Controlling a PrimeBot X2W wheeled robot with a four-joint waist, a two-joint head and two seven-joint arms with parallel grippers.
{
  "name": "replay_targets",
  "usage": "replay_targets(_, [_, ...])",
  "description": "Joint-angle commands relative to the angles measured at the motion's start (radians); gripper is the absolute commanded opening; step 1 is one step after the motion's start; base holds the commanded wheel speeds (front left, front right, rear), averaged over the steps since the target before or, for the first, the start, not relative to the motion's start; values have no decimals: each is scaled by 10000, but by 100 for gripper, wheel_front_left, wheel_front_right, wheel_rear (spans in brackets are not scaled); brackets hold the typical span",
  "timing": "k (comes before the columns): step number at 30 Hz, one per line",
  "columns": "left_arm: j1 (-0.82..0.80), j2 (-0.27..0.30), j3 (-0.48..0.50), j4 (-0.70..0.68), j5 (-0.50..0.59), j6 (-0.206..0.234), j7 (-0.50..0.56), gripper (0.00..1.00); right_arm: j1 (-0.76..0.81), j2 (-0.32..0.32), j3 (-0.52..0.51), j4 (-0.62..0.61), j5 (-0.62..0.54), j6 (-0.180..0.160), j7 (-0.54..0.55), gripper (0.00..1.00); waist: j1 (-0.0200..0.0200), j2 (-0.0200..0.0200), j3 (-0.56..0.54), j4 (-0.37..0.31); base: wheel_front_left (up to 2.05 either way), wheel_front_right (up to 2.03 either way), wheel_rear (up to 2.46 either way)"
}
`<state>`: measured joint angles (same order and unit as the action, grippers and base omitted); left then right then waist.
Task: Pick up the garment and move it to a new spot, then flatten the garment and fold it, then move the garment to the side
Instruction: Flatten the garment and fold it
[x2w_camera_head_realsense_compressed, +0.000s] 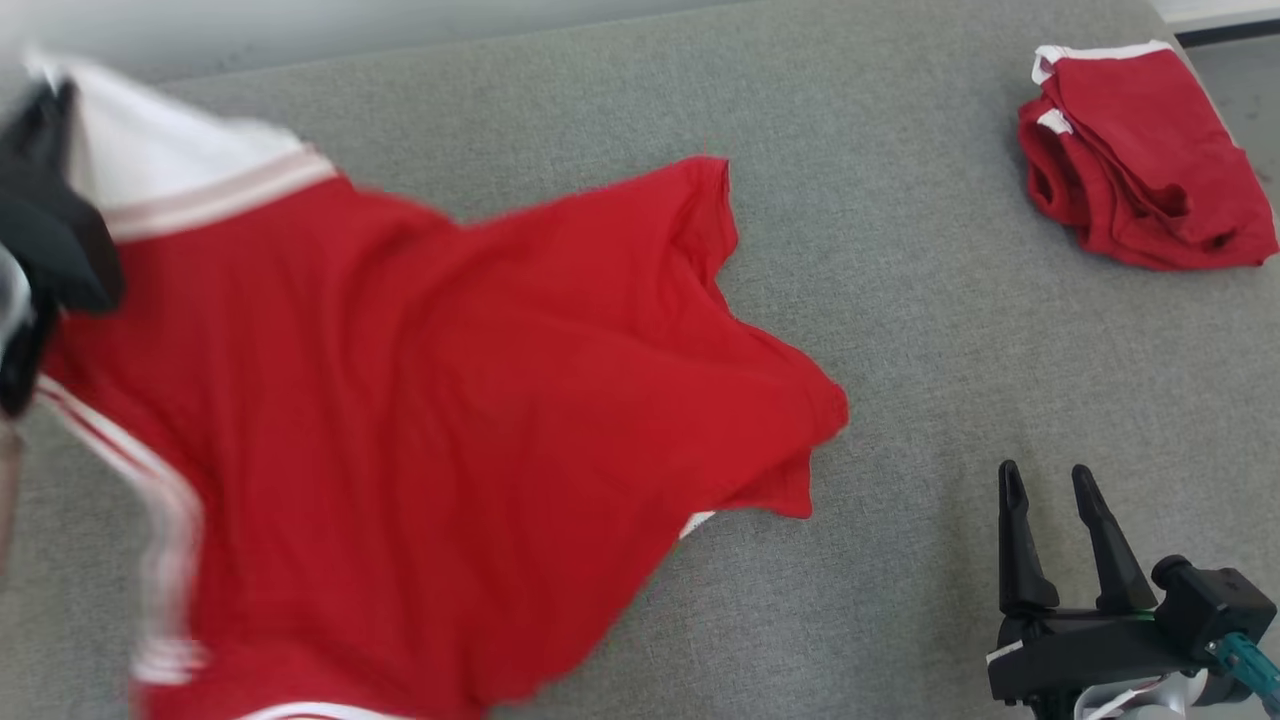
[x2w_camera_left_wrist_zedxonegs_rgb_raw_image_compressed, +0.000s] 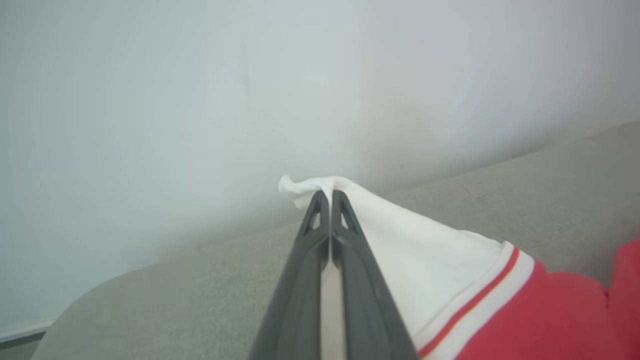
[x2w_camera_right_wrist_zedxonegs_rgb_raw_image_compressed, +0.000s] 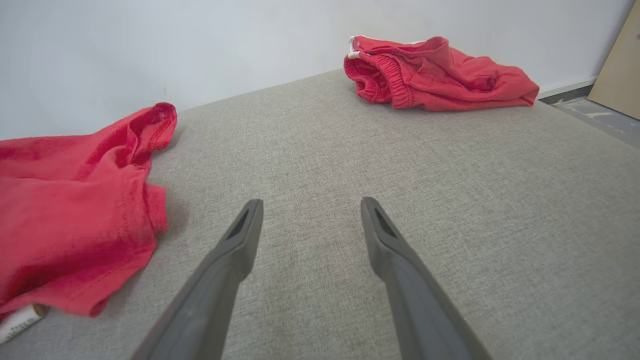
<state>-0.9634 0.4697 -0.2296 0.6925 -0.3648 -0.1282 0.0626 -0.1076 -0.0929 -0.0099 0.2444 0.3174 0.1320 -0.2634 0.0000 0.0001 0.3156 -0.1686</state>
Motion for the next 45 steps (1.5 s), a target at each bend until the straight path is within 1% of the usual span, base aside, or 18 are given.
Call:
replay_targets(1, [-209, 109, -70, 10, 140, 11, -149, 0, -109, -43, -24, -21, -24, -23, -15, 100, 0, -1, 93, -67, 0, 0, 0])
replay_targets(3, [-809, 290, -282, 13, 606, 54, -825, 0, -143, -51, -24, -18, -8, -23, -15, 100, 0, -1, 180, -117, 0, 0, 0])
replay_targets(6, [-1489, 385, -527, 382, 1058, 95, -1516, 0, -161, -23, -4, -20, -26, -23, -17, 100, 0, -1, 257, -178, 0, 0, 0])
replay_targets(9, [-1892, 358, -737, 1071, 1250, 112, -1726, 0, -244, 4, 28, 21, -33, -23, -17, 100, 0, -1, 292, -240, 0, 0, 0])
replay_targets(10, [-1975, 335, -803, 1310, 1303, 107, -1776, 18, -260, 18, 37, 36, -37, -23, -15, 100, 0, -1, 292, -259, 0, 0, 0])
replay_targets(11, [-2029, 334, -877, 1537, 1360, 98, -1822, 51, -259, 40, 50, 39, -49, -23, -15, 100, 0, -1, 287, -277, 0, 0, 0])
replay_targets(12, [-2076, 330, -930, 1723, 1388, 93, -1941, 100, -254, 61, 48, 43, -63, -23, -15, 100, 0, -1, 272, -287, 0, 0, 0])
replay_targets(16, [-2042, 326, -979, 2422, 1382, 131, -2435, 100, -138, 87, -14, 107, -93, -23, -15, 100, 0, -1, 75, -225, 0, 0, 0])
replay_targets(19, [-1829, 290, -821, 2759, 1142, 134, -2823, 100, -17, 66, -35, 118, -98, -23, -15, 100, 0, -1, -240, -106, 0, 0, 0])
replay_targets(22, [-1406, 93, -543, 2744, 763, 126, -3130, 100, 163, 26, -30, 137, -104, -23, -15, 100, 0, -1, -665, 101, 0, 0, 0])
replay_targets(25, [-753, -58, -260, 2413, 446, 110, -3253, 100, 334, 34, 24, 120, -136, -23, -15, 100, 0, -1, -1154, 355, 0, 0, 0])
replay_targets(27, [-199, -162, -69, 1798, 304, 128, -3276, 100, 493, 24, 46, 105, -167, -23, -17, 100, 0, -1, -1457, 522, 0, 0, 0])
replay_targets(30, [1060, -381, 331, 607, 231, 290, -3266, 100, 708, -23, 103, 101, -179, -23, -15, 100, 0, -1, -1911, 783, 0, 0, 0])
replay_targets(31, [2014, -551, 542, -286, 278, 454, -3263, 100, 865, -29, 159, 89, -200, -23, -15, 100, 0, -1, -2207, 951, 0, 0, 0])
replay_targets(35, [3914, -932, 908, -1918, 328, 808, -3265, 100, 1157, -78, 228, 76, -183, -23, -15, 100, 0, -1, -2696, 1282, 0, 0, 0])
replay_targets(38, [5240, -1249, 1102, -2899, 431, 1110, -3266, 100, 1311, -124, 242, 83, -157, -23, -15, 100, 0, -1, -2991, 1495, 0, 0, 0])
replay_targets(39, [5240, -1249, 1102, -2899, 431, 1110, -3266, 100, 1311, -124, 242, 83, -157, -23, -15, 100, 0, -1, -2991, 1495, 0, 0, 0])
replay_targets(45, [7323, -1646, 1267, -4439, 591, 1434, -3267, 100, 1436, -196, 279, -9, -145, -23, -15, 100, 0, -1, -3248, 1759, 0, 0, 0])
